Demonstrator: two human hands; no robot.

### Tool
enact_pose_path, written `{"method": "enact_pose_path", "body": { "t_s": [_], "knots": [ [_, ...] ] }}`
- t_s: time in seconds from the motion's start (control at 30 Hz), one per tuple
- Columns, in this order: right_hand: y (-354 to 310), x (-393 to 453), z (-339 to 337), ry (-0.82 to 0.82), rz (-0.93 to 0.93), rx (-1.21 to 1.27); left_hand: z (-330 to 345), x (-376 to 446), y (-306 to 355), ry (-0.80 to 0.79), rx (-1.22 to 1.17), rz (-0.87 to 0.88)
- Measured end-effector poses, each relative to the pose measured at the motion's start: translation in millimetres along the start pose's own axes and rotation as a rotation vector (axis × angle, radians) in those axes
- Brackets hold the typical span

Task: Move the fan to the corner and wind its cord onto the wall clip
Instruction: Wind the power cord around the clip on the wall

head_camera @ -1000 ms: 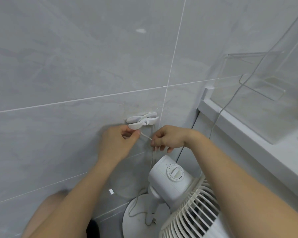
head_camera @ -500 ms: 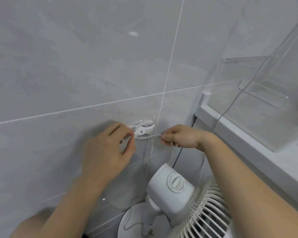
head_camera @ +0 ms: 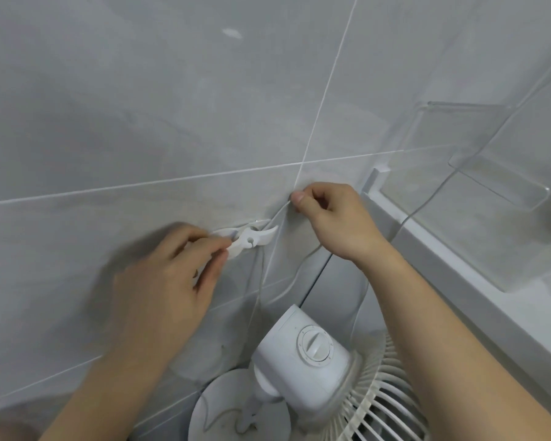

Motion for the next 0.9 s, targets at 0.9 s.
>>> {"method": "enact_pose_path", "body": {
  "t_s": [0.9],
  "knots": [
    [30.0,-18.7,-1.8,-0.253,0.185,0.055,9.5,-0.8,13.4,-0.112,0.198,-0.113]
  ]
}}
Point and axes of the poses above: each hand's wrist, its own x-axis towards the middle knuckle, its own z-axis out of the palm, y = z × x, the point moved 7 cm from there along x, towards the middle knuckle, and after that the axes turned 7 degrees about y, right-handed, at the moved point
